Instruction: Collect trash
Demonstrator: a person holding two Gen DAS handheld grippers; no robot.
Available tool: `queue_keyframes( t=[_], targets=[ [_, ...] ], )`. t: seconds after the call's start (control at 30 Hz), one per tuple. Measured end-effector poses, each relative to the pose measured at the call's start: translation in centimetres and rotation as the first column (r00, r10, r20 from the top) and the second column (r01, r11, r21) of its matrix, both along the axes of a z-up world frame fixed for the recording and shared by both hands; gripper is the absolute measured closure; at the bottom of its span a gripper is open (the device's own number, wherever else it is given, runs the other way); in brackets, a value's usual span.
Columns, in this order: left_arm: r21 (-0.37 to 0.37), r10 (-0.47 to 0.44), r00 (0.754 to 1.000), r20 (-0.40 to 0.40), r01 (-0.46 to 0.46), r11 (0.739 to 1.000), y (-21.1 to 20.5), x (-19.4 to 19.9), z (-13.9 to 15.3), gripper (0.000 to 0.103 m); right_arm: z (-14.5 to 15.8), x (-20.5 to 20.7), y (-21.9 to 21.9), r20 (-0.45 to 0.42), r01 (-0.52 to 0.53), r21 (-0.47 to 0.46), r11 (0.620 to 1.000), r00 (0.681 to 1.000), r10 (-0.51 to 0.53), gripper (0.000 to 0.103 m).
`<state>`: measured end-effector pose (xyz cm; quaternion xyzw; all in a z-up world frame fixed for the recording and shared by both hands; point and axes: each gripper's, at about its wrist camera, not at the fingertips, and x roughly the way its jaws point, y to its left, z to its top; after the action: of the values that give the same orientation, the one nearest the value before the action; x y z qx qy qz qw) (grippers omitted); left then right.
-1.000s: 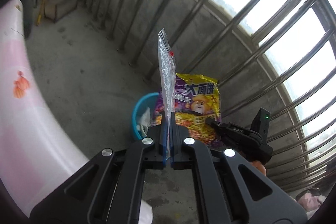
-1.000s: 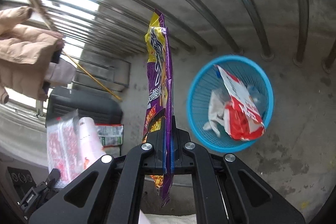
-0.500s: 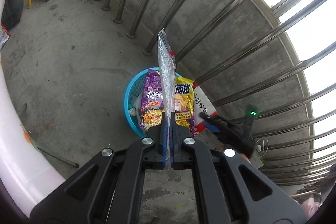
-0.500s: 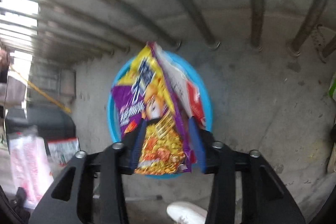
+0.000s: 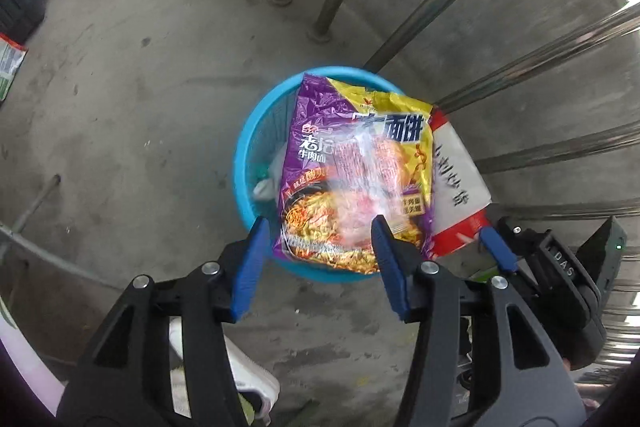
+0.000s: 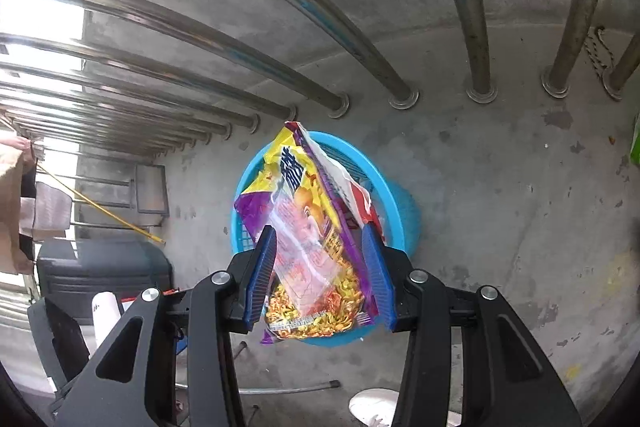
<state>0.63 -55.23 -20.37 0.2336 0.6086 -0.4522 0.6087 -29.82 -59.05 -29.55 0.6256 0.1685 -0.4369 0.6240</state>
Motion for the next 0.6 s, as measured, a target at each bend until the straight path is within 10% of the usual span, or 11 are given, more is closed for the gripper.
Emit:
queue_keyframes(
  t=[0.3,0.6],
  targets=[
    [-0.212,0.031,0.991,0.128,-0.003,0.977,6.2,1.9,10.7,0.046,1.1,1.7,0.4,0.035,-0.053,0.002,0.999,0.998,0.053,0.059],
    [-0.419,0.120,0.901,0.417,0.073,0.905,20.7,0.4,21.7,0.014,6.4,8.0,2.5,0.091,-0.252,-0.058,0.966,0.962,0.256,0.059]
  ],
)
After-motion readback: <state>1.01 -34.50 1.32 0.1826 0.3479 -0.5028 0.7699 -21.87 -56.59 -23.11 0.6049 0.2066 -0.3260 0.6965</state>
